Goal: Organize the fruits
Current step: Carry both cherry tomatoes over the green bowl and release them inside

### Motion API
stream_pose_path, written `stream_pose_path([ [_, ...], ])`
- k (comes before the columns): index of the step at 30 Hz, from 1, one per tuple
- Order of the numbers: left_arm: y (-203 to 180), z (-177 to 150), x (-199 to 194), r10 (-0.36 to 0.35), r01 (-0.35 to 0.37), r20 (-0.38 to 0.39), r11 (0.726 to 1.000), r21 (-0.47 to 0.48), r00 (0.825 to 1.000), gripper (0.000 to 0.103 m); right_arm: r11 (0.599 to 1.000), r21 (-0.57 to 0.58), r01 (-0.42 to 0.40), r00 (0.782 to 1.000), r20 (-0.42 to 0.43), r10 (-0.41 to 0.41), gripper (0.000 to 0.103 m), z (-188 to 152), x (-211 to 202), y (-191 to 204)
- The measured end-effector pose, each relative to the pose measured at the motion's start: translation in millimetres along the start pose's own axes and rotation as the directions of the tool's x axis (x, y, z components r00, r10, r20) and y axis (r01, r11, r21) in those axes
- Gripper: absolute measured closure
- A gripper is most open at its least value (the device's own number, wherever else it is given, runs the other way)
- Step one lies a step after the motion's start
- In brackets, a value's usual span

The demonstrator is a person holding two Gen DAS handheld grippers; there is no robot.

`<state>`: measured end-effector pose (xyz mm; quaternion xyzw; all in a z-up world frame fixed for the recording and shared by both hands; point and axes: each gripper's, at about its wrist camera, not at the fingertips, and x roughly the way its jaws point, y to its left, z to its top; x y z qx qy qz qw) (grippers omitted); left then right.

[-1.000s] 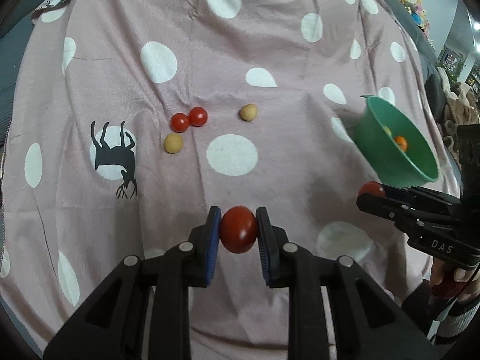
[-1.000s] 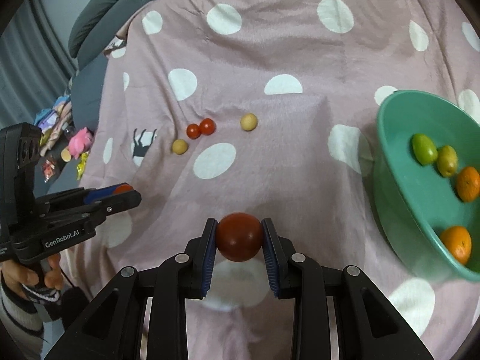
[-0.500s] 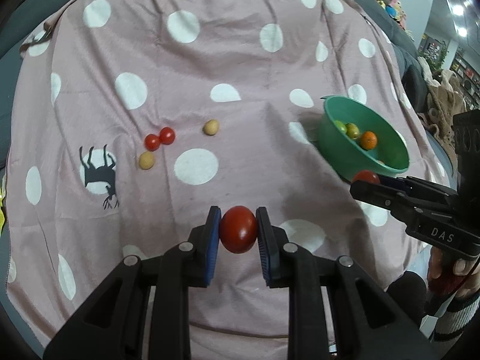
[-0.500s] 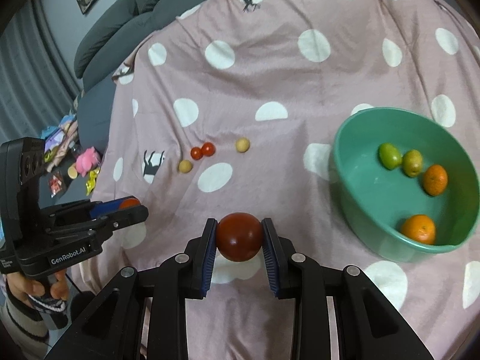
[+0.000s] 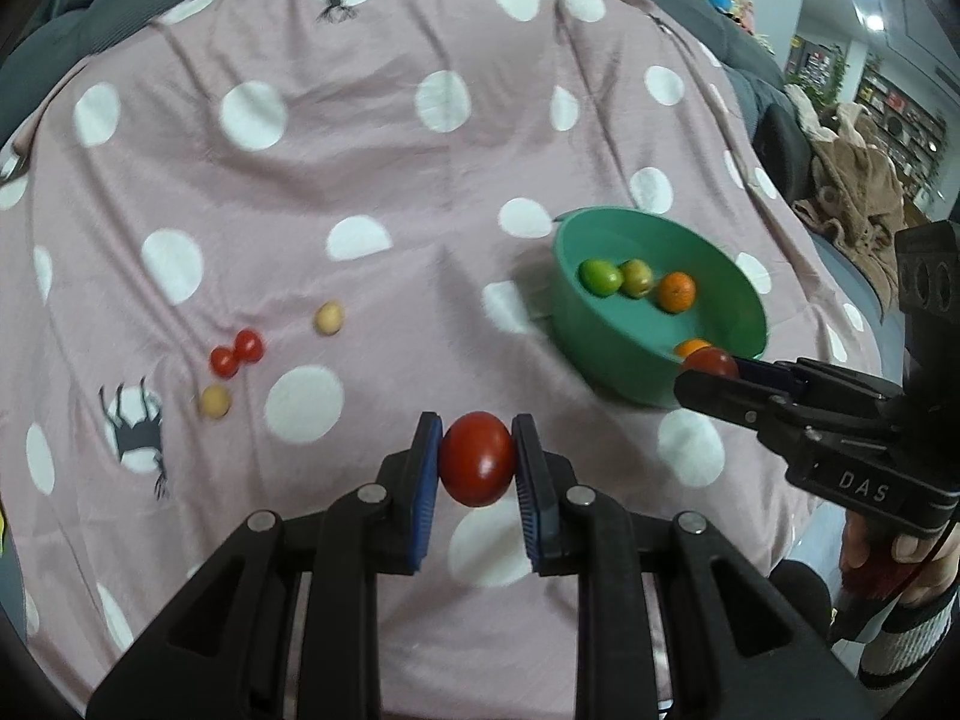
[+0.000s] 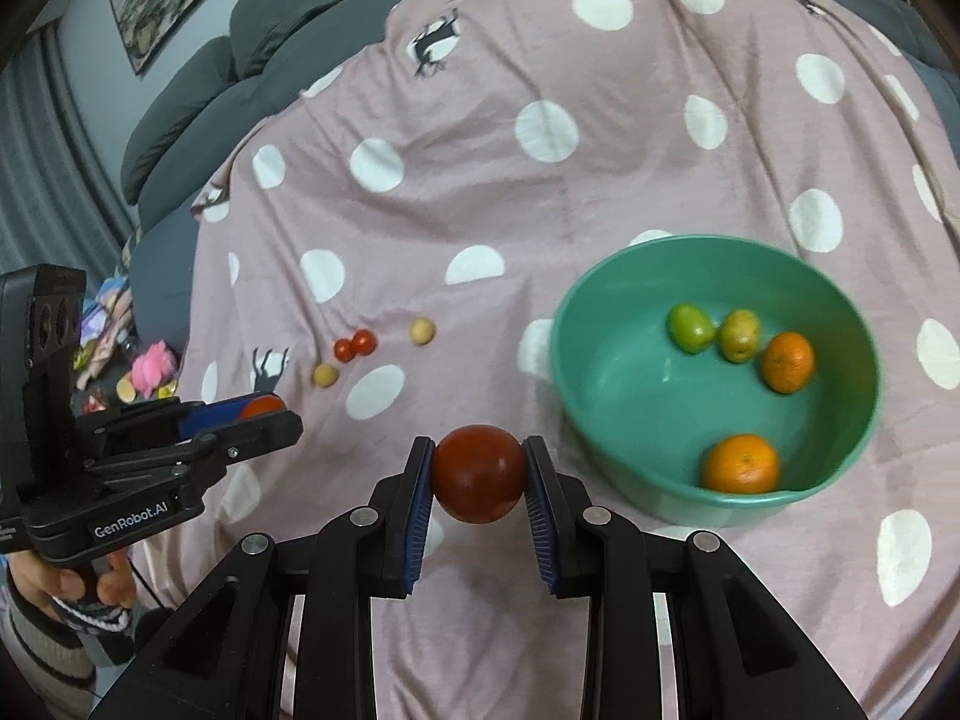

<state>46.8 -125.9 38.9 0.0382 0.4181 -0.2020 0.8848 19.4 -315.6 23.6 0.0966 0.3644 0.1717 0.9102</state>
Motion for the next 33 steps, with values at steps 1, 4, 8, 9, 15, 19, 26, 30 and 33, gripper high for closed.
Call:
stream_pose_path([
  [1, -3.5, 2.9, 1.8, -0.005, 0.005, 0.002, 1.0, 0.006, 1.0, 0.08, 1.0, 0.005, 0.004, 1.0, 0.005, -0.004, 0.072, 1.4, -1.2, -3.4],
  [4, -14.7, 12.7, 8.6, -0.021, 0.021, 0.005, 0.999, 0.026, 1.0, 0.08, 1.0, 0.02, 0.018, 1.0, 0.02, -0.018, 0.071, 4.2, -4.9, -12.5],
  [8, -30.5, 25.4, 19.4, -0.046, 0.046, 0.007, 0.998, 0.048, 0.999, 0.08, 0.999, 0.039, 0.038, 0.998, 0.038, -0.04, 0.071, 7.5, -9.4, -25.9],
  [9, -33.5, 27.5, 22.2, -0.05, 0.05, 0.005, 0.997, 0.054, 0.999, 0.08, 0.998, 0.044, 0.043, 0.998, 0.041, -0.045, 0.071, 8.3, -10.1, -29.7],
  [15, -56.8, 41.8, 44.7, -0.083, 0.084, -0.016, 0.992, 0.093, 0.996, 0.08, 0.994, 0.077, 0.073, 0.996, 0.053, -0.077, 0.071, 11.0, -11.3, -50.5],
  [19, -69.2, 50.5, 62.7, -0.101, 0.105, -0.035, 0.988, 0.113, 0.994, 0.08, 0.992, 0.088, 0.095, 0.993, 0.055, -0.1, 0.071, 14.3, -10.4, -61.7],
  [26, -80.2, 60.8, 90.0, -0.109, 0.117, -0.063, 0.984, 0.137, 0.992, 0.08, 0.985, 0.099, 0.143, 0.987, 0.053, -0.149, 0.071, 19.9, -4.6, -79.8],
  [30, -85.9, 63.3, 105.2, -0.105, 0.117, -0.081, 0.982, 0.151, 0.991, 0.08, 0.981, 0.105, 0.166, 0.984, 0.042, -0.171, 0.071, 20.5, 2.7, -87.9],
  [33, -86.9, 61.5, 114.4, -0.097, 0.11, -0.094, 0.982, 0.154, 0.991, 0.08, 0.978, 0.111, 0.178, 0.983, 0.028, -0.182, 0.071, 20.2, 8.8, -92.4],
])
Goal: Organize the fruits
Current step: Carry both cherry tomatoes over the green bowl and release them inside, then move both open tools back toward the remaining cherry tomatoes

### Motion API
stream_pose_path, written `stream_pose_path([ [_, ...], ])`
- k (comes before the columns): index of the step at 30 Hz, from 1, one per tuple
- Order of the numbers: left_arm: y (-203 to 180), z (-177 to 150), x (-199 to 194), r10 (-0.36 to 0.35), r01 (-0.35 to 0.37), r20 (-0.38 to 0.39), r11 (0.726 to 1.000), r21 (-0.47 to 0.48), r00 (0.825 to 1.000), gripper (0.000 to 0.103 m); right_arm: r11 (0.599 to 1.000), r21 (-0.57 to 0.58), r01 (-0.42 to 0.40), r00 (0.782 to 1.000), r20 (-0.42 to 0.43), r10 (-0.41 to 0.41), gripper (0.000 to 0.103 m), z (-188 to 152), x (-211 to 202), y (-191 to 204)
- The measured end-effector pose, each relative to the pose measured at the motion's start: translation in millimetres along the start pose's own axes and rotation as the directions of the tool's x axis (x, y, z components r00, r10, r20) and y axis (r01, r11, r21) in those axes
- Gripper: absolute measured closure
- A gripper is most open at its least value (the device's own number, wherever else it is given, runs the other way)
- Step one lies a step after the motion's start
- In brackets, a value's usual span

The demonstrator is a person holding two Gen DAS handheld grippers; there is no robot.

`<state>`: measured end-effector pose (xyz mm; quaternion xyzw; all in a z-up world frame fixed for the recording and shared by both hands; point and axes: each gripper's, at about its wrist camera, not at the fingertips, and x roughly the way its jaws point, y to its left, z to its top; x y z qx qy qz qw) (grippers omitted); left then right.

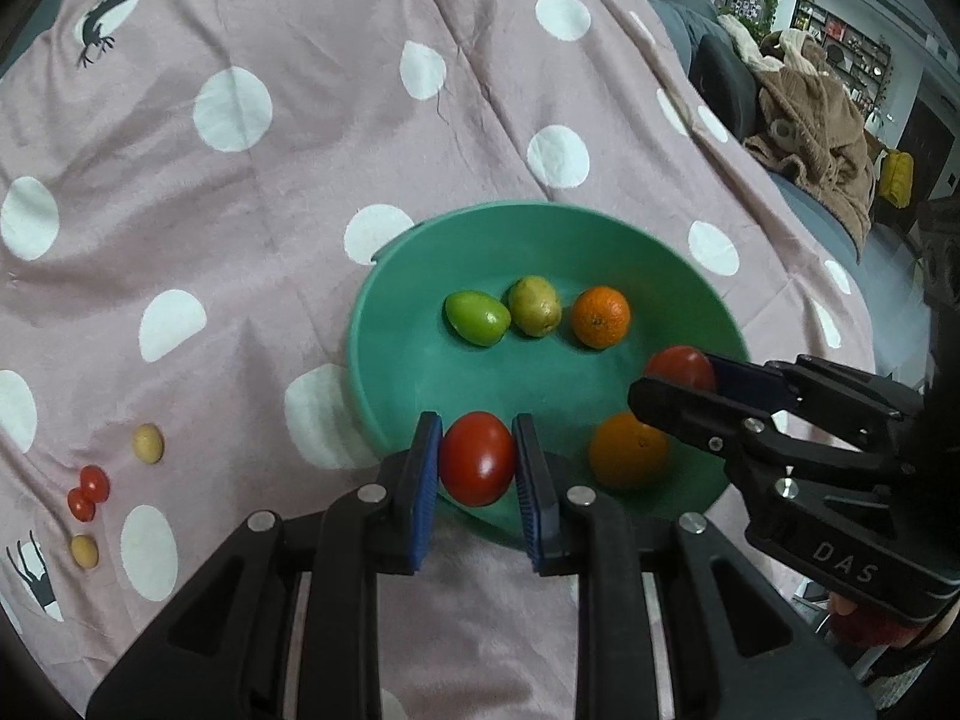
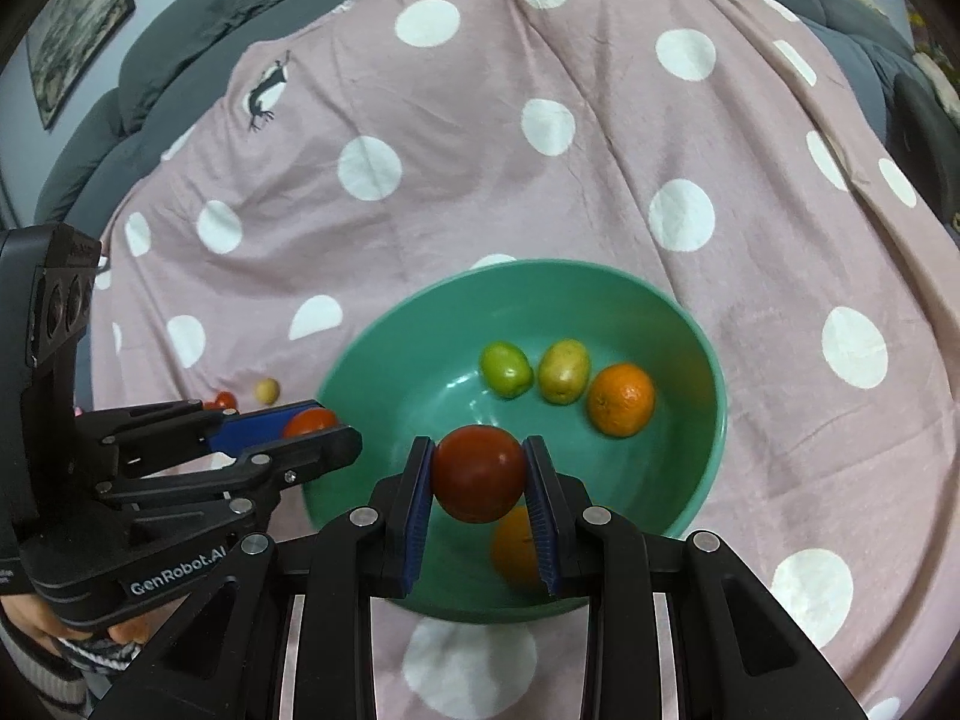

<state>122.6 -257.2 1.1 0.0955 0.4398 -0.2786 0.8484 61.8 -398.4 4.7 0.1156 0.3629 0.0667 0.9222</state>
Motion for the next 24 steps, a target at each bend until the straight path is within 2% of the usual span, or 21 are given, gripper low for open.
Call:
stream_pose_path([
  [6, -1.2, -1.9, 5.8, 0.001, -0.001, -0.001, 1.0, 0.015, 1.0, 0.08, 1.0, 0.005, 0.026, 0.999, -0.027, -0.025, 0.071, -2.4, 8.5, -4.7],
  [9, -0.7, -2.7, 6.2, -0.006, 0.006, 0.004, 1.0, 0.016, 1.0, 0.075, 0.999, 0.01, 0.047, 0.998, -0.037, -0.047, 0.07, -2.8, 10.6, -5.5],
  [11, -1.0, -4.2, 3.0, -0.006, 0.006, 0.013, 1.0, 0.017, 1.0, 0.062, 0.998, 0.01, 0.061, 0.997, -0.038, -0.061, 0.063, -3.0, 9.8, -5.2],
  [12, -1.9, -5.2, 0.1, -0.008, 0.007, 0.024, 1.0, 0.02, 1.0, 0.061, 0.998, 0.01, 0.069, 0.997, -0.038, -0.068, 0.062, -3.1, 9.0, -4.9],
  [15, -4.4, -10.1, -10.7, 0.0, -0.002, 0.051, 1.0, 0.024, 0.999, 0.049, 0.997, 0.013, 0.079, 0.996, -0.032, -0.078, 0.061, -4.3, 3.3, -3.7],
  [17, -3.0, -16.1, -17.7, 0.014, -0.015, 0.06, 1.0, 0.009, 0.998, 0.034, 0.997, 0.021, 0.072, 0.997, -0.021, -0.072, 0.061, -5.9, -2.2, -2.0],
  [24, 14.1, -53.0, -46.2, 0.082, -0.079, 0.049, 0.995, -0.057, 0.995, 0.029, 0.999, 0.033, -0.004, 1.0, 0.002, 0.004, 0.061, -18.2, -27.6, 12.7],
])
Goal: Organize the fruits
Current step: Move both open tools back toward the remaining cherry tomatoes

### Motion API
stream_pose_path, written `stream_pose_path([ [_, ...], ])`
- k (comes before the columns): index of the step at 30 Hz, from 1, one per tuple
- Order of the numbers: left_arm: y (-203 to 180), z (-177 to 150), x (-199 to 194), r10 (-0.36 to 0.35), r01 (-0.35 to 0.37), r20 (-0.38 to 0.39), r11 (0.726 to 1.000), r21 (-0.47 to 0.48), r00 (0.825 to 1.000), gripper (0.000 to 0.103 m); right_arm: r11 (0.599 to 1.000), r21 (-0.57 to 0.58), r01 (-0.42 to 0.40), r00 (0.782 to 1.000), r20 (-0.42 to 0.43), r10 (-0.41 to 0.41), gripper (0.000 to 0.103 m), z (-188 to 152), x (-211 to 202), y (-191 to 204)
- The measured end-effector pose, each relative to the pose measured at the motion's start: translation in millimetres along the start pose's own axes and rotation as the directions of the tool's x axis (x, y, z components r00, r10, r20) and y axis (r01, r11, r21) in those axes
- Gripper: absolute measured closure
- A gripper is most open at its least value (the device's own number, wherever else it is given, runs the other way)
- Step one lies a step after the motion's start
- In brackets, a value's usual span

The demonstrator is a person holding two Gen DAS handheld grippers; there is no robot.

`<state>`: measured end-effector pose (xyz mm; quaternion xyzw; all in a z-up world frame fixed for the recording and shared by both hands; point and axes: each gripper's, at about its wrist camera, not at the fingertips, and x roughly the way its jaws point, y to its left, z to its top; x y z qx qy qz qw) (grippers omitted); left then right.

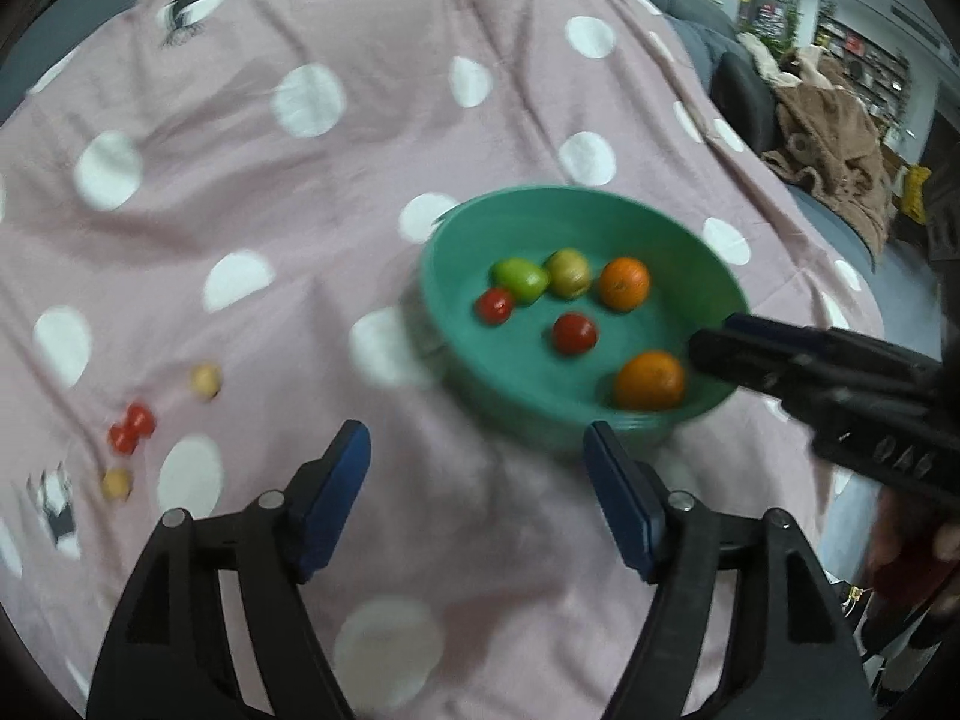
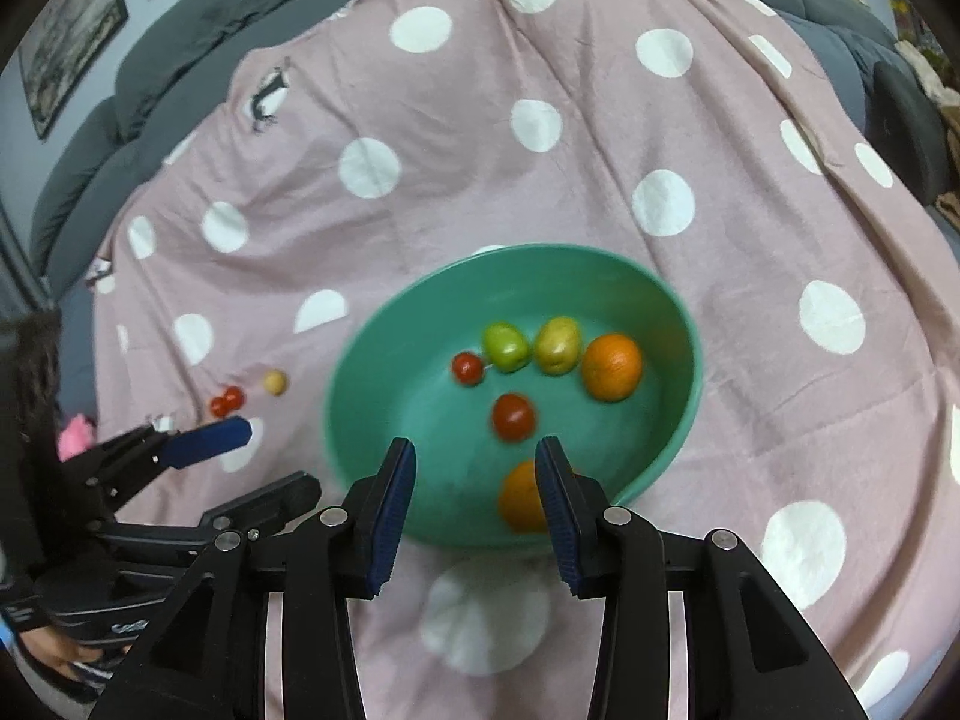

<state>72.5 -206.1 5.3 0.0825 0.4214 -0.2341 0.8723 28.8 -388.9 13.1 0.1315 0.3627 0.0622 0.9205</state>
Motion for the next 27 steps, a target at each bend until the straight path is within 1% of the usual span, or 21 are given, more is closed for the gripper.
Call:
stream_pose_path([
  [2, 11.4, -14.1, -9.6, 0.024, -0.025, -0.017, 0.999, -0.042, 1.0, 0.025, 1.0, -0.005, -0.024, 1.0, -0.007, 0.024, 0.061, -5.2, -5.3, 7.8],
  [4, 22.4, -28.4, -20.4, 0.05, -0.052, -0.029, 0.995, -0.079, 0.998, 0.023, 0.999, -0.013, -0.052, 0.998, -0.018, 0.052, 0.061, -12.6, -10.3, 18.2],
  [7, 41.1, -51.6, -38.2, 0.085, -0.09, -0.045, 0.986, -0.14, 0.995, 0.023, 0.996, -0.026, -0.087, 0.995, -0.043, 0.086, 0.061, -22.7, -13.0, 34.1],
  [11, 64.4, -79.8, -60.6, 0.112, -0.122, -0.058, 0.968, -0.217, 0.992, 0.022, 0.991, -0.065, -0.116, 0.991, -0.081, 0.111, 0.061, -34.5, -12.4, 57.0],
  [16, 89.6, -109.4, -81.1, 0.133, -0.148, -0.07, 0.944, -0.296, 0.989, 0.022, 0.984, -0.11, -0.143, 0.984, -0.119, 0.13, 0.061, -45.4, -10.0, 85.1],
  [19, 101.4, -123.2, -88.8, 0.132, -0.15, -0.076, 0.93, -0.335, 0.988, 0.022, 0.977, -0.14, -0.161, 0.981, -0.135, 0.142, 0.061, -47.3, -8.0, 103.5],
  [27, 130.1, -152.6, -99.1, 0.13, -0.156, -0.09, 0.901, -0.405, 0.987, 0.022, 0.961, -0.202, -0.19, 0.97, -0.188, 0.152, 0.061, -53.4, 6.6, 138.6],
])
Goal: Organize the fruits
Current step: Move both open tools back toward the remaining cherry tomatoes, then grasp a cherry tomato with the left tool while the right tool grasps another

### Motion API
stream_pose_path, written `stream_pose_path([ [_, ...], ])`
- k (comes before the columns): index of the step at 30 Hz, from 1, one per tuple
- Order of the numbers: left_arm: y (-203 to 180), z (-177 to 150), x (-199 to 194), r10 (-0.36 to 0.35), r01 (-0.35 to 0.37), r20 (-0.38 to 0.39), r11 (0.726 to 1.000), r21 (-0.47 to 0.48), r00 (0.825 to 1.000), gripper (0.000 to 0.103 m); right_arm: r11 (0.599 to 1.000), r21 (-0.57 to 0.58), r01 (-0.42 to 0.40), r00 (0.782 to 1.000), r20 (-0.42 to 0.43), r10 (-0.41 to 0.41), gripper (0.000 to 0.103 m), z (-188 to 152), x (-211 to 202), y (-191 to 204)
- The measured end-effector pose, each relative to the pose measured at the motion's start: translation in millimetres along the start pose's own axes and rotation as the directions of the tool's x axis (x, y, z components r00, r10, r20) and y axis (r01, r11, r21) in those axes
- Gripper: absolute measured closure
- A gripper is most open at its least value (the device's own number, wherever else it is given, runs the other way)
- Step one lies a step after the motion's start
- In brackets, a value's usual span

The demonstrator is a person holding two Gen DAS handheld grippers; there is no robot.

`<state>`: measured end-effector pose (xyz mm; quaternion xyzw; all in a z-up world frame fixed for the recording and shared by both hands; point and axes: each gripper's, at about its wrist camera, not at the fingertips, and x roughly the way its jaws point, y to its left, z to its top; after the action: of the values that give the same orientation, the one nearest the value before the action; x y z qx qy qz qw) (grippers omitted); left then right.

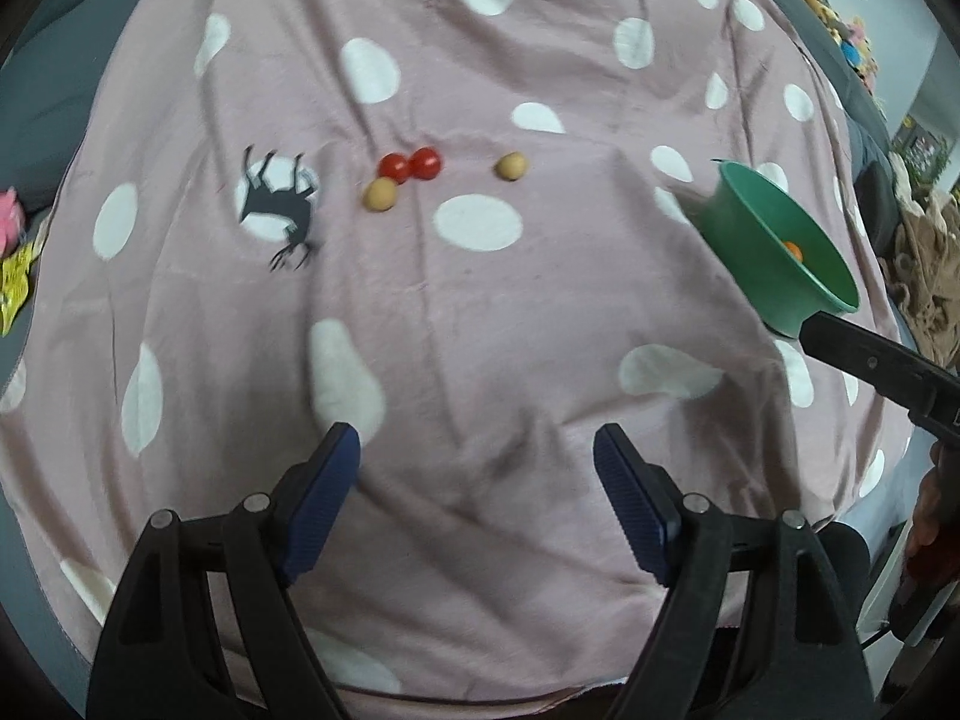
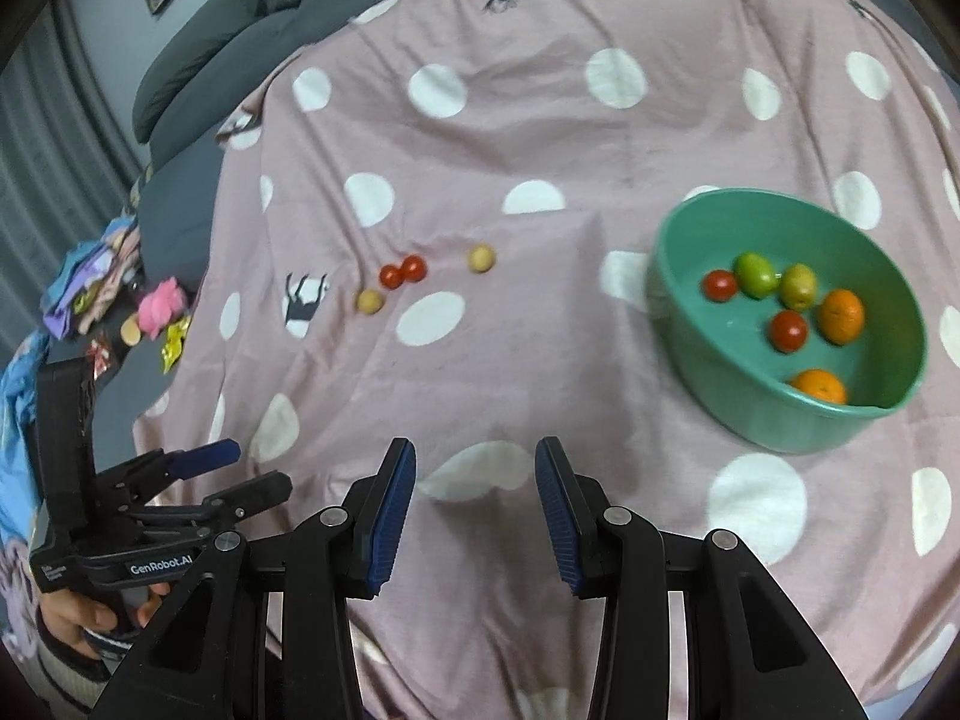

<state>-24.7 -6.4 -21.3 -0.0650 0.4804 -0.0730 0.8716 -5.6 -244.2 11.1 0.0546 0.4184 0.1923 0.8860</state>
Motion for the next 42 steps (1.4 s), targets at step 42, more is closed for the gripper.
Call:
stream_pose_path([
  [42, 43.8, 170.6, 149.5, 0.039, -0.04, 0.008, 0.994, 0.104, 0.999, 0.064, 0.986, -0.007, -0.169, 0.983, -0.068, 0.169, 0.061, 110.2, 154.7, 0.4],
])
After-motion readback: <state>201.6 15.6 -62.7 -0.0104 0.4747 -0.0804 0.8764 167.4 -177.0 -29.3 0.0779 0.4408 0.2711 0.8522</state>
